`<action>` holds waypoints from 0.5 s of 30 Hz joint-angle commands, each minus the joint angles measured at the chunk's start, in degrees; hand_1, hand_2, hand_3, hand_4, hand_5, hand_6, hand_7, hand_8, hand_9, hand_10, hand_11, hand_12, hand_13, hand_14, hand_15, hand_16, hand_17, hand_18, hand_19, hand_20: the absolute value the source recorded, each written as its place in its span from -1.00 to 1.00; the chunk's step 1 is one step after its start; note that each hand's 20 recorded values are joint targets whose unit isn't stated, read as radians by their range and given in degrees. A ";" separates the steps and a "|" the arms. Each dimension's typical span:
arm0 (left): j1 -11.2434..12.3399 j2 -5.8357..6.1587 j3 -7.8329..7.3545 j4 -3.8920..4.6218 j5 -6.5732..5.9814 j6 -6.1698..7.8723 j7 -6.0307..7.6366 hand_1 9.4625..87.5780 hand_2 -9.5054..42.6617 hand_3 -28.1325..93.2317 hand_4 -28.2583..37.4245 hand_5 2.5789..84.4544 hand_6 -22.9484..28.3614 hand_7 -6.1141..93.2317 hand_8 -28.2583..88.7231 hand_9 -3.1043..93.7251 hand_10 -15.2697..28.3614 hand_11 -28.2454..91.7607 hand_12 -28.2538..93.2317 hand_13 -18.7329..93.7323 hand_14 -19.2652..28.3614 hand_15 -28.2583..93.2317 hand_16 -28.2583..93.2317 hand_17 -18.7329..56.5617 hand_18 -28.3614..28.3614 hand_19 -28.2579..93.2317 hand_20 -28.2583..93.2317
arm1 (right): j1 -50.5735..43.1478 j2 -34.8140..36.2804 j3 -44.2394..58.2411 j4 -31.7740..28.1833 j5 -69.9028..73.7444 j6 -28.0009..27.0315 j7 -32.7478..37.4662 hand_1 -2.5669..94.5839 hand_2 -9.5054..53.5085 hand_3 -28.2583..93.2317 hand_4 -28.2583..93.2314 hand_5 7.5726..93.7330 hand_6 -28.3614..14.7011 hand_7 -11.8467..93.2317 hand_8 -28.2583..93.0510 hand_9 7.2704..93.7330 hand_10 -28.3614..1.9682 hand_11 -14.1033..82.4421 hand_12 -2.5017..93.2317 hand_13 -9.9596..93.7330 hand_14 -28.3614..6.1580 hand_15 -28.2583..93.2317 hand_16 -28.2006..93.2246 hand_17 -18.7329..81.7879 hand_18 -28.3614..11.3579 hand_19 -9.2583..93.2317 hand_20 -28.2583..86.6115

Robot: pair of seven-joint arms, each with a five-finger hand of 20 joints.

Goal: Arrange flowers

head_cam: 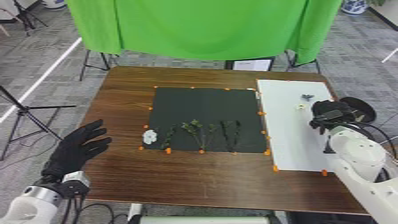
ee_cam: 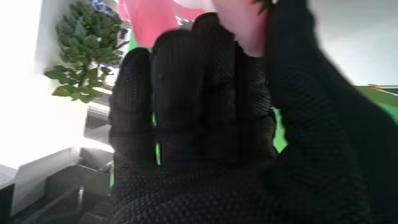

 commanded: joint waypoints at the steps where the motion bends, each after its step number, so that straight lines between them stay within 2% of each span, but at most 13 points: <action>1: -0.25 0.87 0.42 0.23 -0.41 0.53 0.24 -0.58 -0.74 0.65 -1.00 -0.32 0.12 -0.43 -0.72 -0.42 0.32 -0.05 -0.30 -0.26 0.56 0.16 -0.61 -0.70 0.79 0.24 -0.44 | 0.82 0.00 -0.41 -0.43 -1.55 5.16 -1.33 0.00 -0.96 0.85 -1.00 0.26 0.48 0.30 -0.48 0.66 0.46 -0.13 0.12 0.53 0.34 0.58 -0.05 -0.10 -0.39 0.59 0.20; 2: -0.23 1.16 0.61 0.26 -0.54 0.95 0.75 -0.58 -0.74 0.65 -1.00 -0.32 0.12 -0.43 -0.72 -0.42 0.32 -0.05 -0.30 -0.26 0.56 0.16 -0.62 -0.70 0.79 0.24 -0.44 | 1.30 -0.38 -0.67 -0.76 -1.49 5.46 -1.11 0.00 -0.96 0.85 -1.00 0.27 0.48 0.30 -0.49 0.66 0.47 -0.12 0.12 0.53 0.34 0.58 -0.05 -0.09 -0.40 0.59 0.20; 3: 0.27 1.10 0.16 0.06 -0.48 0.86 0.74 -0.58 -0.74 0.65 -1.00 -0.32 0.12 -0.43 -0.72 -0.42 0.32 -0.05 -0.30 -0.26 0.56 0.16 -0.62 -0.70 0.79 0.24 -0.44 | 2.19 -1.00 -1.29 -0.86 -1.21 5.73 -1.41 0.00 -0.97 0.86 -1.00 0.28 0.48 0.30 -0.49 0.67 0.47 -0.12 0.12 0.53 0.34 0.58 -0.05 -0.09 -0.40 0.60 0.20; 4: 0.41 0.69 -0.09 -0.09 -0.27 0.77 0.45 -0.58 -0.74 0.66 -1.00 -0.32 0.12 -0.43 -0.72 -0.42 0.32 -0.05 -0.30 -0.26 0.56 0.16 -0.61 -0.70 0.79 0.24 -0.44 | 3.26 -1.36 -2.34 -1.05 -0.75 6.07 -1.58 0.00 -0.98 0.86 -1.00 0.28 0.48 0.30 -0.49 0.67 0.47 -0.12 0.12 0.53 0.34 0.58 -0.04 -0.09 -0.40 0.60 0.20; 6: 0.11 0.63 0.12 -0.02 -0.37 0.63 0.34 -0.58 -0.74 0.65 -1.00 -0.32 0.12 -0.43 -0.72 -0.42 0.32 -0.05 -0.30 -0.26 0.56 0.16 -0.61 -0.70 0.79 0.24 -0.44 | 4.85 -1.97 -3.76 -1.84 -0.88 6.57 -2.63 0.00 -0.98 0.86 -1.00 0.28 0.48 0.30 -0.48 0.67 0.46 -0.12 0.13 0.53 0.33 0.58 -0.04 -0.09 -0.40 0.60 0.20; 9: -0.74 0.78 0.21 0.25 0.00 0.07 0.13 -0.58 -0.74 0.65 -1.00 -0.32 0.12 -0.43 -0.73 -0.42 0.32 -0.05 -0.30 -0.26 0.56 0.16 -0.61 -0.70 0.79 0.24 -0.44 | 8.51 -3.05 -7.13 -3.13 -0.61 7.74 -4.73 0.00 -0.98 0.86 -1.00 0.28 0.48 0.30 -0.48 0.67 0.46 -0.13 0.13 0.53 0.33 0.58 -0.03 -0.09 -0.40 0.60 0.20; 15: -1.05 1.20 0.30 0.21 0.09 0.09 -0.17 -0.58 -0.73 0.65 -1.00 -0.32 0.12 -0.42 -0.73 -0.42 0.32 -0.05 -0.30 -0.26 0.56 0.16 -0.62 -0.70 0.79 0.24 -0.44 | 18.08 -7.75 -15.99 -4.26 0.36 9.46 -9.57 0.00 -0.99 0.87 -1.00 0.29 0.49 0.30 -0.48 0.67 0.45 -0.14 0.13 0.53 0.34 0.57 -0.02 -0.10 -0.40 0.60 0.20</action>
